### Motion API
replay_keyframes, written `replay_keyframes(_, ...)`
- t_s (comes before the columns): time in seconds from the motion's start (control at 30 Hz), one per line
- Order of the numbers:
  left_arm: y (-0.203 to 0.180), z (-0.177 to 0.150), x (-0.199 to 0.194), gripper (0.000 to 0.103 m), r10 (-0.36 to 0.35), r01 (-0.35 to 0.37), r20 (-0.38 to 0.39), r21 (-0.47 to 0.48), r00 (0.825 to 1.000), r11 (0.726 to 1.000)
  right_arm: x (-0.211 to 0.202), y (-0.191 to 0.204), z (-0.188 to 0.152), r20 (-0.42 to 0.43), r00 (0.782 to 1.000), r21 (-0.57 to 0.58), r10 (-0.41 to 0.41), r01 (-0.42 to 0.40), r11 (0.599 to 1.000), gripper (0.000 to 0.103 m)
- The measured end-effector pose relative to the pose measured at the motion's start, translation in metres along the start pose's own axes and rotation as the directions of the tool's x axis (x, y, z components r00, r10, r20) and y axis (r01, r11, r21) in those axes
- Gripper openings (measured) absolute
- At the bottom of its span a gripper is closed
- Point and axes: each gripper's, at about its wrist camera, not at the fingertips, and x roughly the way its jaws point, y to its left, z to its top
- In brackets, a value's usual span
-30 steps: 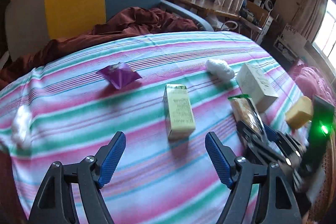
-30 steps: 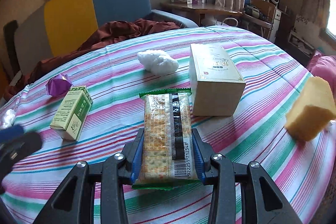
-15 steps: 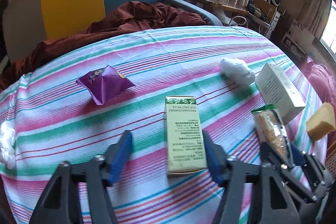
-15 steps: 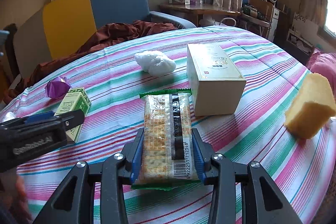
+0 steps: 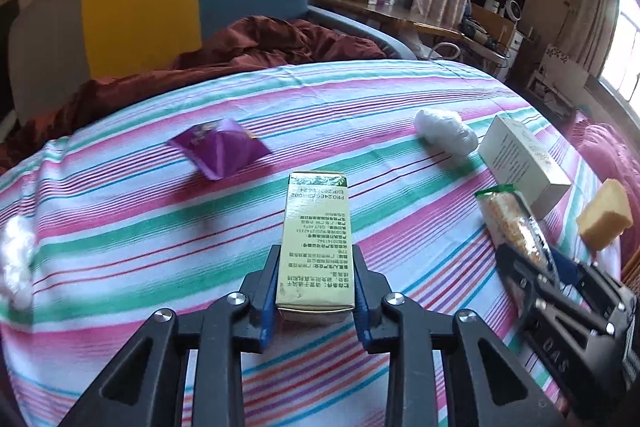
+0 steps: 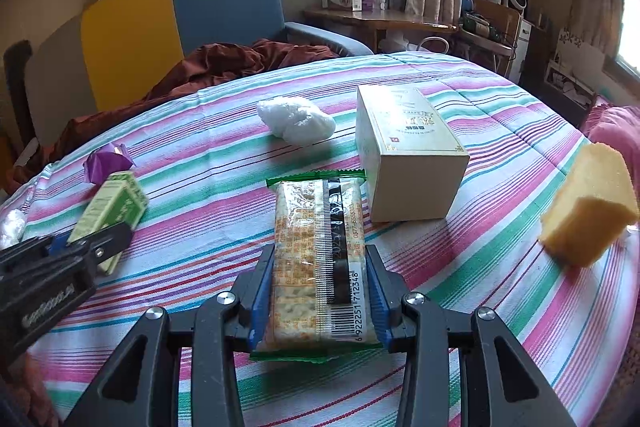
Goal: Organize objects
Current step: 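Carry the green box toward the gold tray with the left tool while the right tool holds the packet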
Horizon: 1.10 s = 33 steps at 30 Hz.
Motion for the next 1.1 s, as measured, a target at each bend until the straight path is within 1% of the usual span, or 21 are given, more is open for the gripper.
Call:
replay_keyframes(0.13,0.004,-0.011,-0.022,0.030,0.016,-0.015,0.072,-0.012,0.997,1.000,0.000,0.002,0.000,0.003,1.000,-0.013,-0.012,0.012,1.000,0.042)
replay_keyframes(0.23,0.004,-0.019,-0.035,0.030,0.034,-0.034,0.104,-0.005,0.994,0.999,-0.001,0.004,0.000,0.009,1.000,-0.024,-0.015,0.015,1.000,0.042)
replay_keyframes(0.4,0.007,-0.032,-0.053,0.030,0.040,-0.040,0.136,-0.005,0.990,0.999,-0.002,0.011,-0.001,0.019,1.000,-0.062,-0.020,0.021,0.998,0.042)
replay_keyframes(0.67,0.012,-0.057,-0.083,0.030,0.033,-0.032,0.178,-0.009,0.983,0.999,-0.011,0.024,-0.003,0.072,0.997,-0.132,-0.008,0.018,0.991,0.042)
replay_keyframes(0.83,0.014,-0.070,-0.097,0.030,0.031,-0.029,0.185,-0.011,0.982,1.000,-0.022,0.036,-0.007,0.115,0.991,-0.201,0.060,-0.036,0.979,0.042)
replay_keyframes(0.97,0.018,-0.080,-0.107,0.030,0.031,-0.028,0.178,-0.021,0.984,0.999,-0.034,0.048,-0.012,0.158,0.977,-0.277,0.144,-0.096,0.956,0.042)
replay_keyframes(1.03,0.021,-0.084,-0.111,0.030,0.025,-0.019,0.166,-0.036,0.986,0.999,-0.038,0.054,-0.015,0.170,0.971,-0.312,0.166,-0.107,0.944,0.042)
replay_keyframes(1.1,0.025,-0.092,-0.119,0.030,0.007,0.003,0.148,-0.065,0.989,0.998,-0.041,0.060,-0.018,0.175,0.970,-0.338,0.170,-0.103,0.936,0.042)
